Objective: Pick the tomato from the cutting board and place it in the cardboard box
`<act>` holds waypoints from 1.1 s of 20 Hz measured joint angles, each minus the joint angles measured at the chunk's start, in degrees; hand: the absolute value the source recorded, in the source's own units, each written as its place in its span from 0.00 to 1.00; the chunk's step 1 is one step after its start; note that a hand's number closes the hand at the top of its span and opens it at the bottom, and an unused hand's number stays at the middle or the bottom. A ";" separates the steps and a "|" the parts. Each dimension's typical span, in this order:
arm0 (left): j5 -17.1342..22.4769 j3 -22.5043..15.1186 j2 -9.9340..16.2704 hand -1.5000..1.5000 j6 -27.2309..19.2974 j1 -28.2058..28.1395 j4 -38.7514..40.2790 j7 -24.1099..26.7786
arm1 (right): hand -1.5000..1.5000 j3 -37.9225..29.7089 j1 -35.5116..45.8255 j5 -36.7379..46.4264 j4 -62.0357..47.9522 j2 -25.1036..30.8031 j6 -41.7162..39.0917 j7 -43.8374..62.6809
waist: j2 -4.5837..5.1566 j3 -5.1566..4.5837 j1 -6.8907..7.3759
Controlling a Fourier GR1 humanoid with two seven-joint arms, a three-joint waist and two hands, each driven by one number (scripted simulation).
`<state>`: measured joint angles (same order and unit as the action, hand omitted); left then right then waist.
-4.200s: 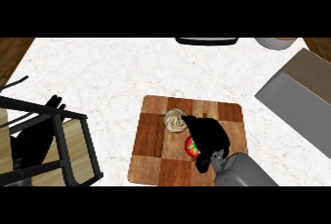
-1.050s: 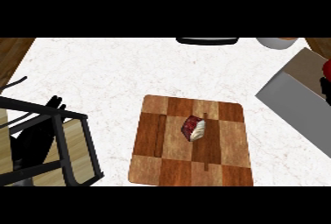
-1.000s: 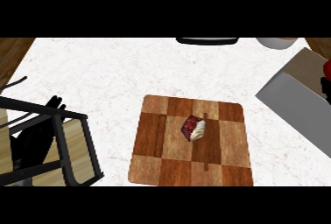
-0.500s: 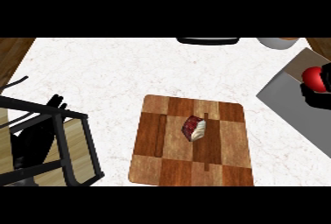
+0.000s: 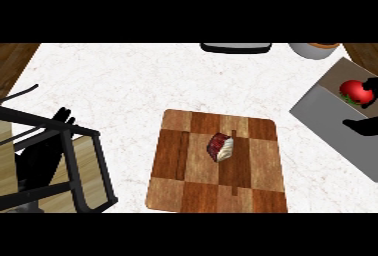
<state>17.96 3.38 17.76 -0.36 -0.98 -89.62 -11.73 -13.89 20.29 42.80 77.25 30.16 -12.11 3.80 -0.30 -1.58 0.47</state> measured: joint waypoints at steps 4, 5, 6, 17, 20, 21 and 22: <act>0.57 0.05 0.37 0.50 0.55 -0.48 -0.55 -1.08 | 0.00 -3.59 -0.26 -4.62 -1.50 -2.69 2.77 -3.55 | 0.35 0.37 -0.17; 0.63 0.14 0.29 0.50 0.39 -0.59 -0.57 -1.13 | 0.00 -5.22 0.12 -6.54 -1.73 -3.57 3.41 -3.89 | 0.40 0.51 -0.27; 0.55 0.26 0.18 0.50 0.28 -0.72 -0.47 -0.82 | 0.00 -6.60 0.25 -8.34 -1.40 -4.67 4.03 -3.92 | 0.40 0.61 -0.44; 0.19 0.75 -0.06 0.50 0.39 -0.70 -0.08 -0.33 | 0.00 -23.32 0.40 -27.05 -3.86 -2.34 0.97 -4.63 | 0.60 0.92 -0.91; 0.35 1.07 -0.16 0.50 0.85 0.14 1.13 0.30 | 0.00 -27.64 0.08 -31.36 -8.07 1.68 -2.35 -6.32 | 0.65 0.99 -0.91; 0.29 1.03 -0.32 0.50 0.70 0.05 0.83 0.00 | 0.00 -28.68 -0.36 -32.59 -9.15 2.82 -3.56 -6.84 | 0.68 1.00 -0.86; 0.14 1.01 -0.55 0.50 0.47 0.08 0.69 -0.03 | 0.00 -29.65 -0.62 -33.54 -10.92 4.05 -4.53 -7.91 | 0.72 1.01 -0.76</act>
<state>18.10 4.39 17.21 0.11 -0.89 -88.94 -11.76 -43.55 19.67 9.26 66.33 34.21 -16.64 -4.11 0.42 -0.58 -0.29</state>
